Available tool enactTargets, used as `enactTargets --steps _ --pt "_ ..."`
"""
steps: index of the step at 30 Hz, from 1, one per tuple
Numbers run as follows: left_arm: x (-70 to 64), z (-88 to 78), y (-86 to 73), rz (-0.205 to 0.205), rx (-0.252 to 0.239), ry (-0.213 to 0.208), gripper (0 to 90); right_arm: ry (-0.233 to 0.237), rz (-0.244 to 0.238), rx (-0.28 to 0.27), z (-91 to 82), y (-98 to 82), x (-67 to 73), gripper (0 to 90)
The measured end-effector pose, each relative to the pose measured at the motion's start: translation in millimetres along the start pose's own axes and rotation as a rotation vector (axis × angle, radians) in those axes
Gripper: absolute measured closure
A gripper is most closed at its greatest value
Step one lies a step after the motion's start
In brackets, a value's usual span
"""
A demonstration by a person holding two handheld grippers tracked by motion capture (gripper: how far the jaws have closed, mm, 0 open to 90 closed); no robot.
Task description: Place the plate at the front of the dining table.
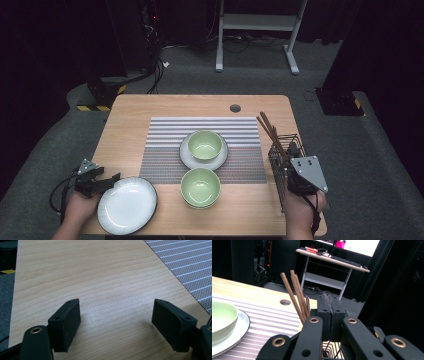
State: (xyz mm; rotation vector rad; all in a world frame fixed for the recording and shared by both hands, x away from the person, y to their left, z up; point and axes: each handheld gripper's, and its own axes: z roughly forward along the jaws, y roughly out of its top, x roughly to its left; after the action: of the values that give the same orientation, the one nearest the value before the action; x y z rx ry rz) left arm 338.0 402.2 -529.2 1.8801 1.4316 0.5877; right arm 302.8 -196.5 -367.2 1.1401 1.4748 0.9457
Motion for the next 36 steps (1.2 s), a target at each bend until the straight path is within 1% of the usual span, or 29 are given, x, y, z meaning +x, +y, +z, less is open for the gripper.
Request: enactTargets --steps 17,20,26,31,34,36 --pt "0.0 0.0 0.0 0.0 0.0 0.0 23.2 -0.003 0.016 -0.032 -10.9 9.7 -9.3 89.1" --pt "0.0 0.0 0.0 -0.001 0.0 0.0 23.2 -0.008 0.012 -0.04 -12.3 13.5 -9.8 89.2" --pt "0.0 0.0 0.0 0.0 0.0 0.0 23.2 -0.02 -0.017 -0.063 -16.4 21.8 -8.1 89.3" --pt "0.0 0.0 0.0 -0.001 0.0 0.0 23.2 -0.022 -0.023 -0.074 -19.6 27.0 -7.9 89.3" --pt "0.0 0.0 0.0 0.0 0.0 0.0 23.2 -0.013 -0.025 -0.08 -21.1 31.6 -7.8 89.3" --pt "0.0 0.0 0.0 0.0 0.0 0.0 23.3 -0.017 -0.023 -0.091 -22.4 34.7 -7.4 89.3"
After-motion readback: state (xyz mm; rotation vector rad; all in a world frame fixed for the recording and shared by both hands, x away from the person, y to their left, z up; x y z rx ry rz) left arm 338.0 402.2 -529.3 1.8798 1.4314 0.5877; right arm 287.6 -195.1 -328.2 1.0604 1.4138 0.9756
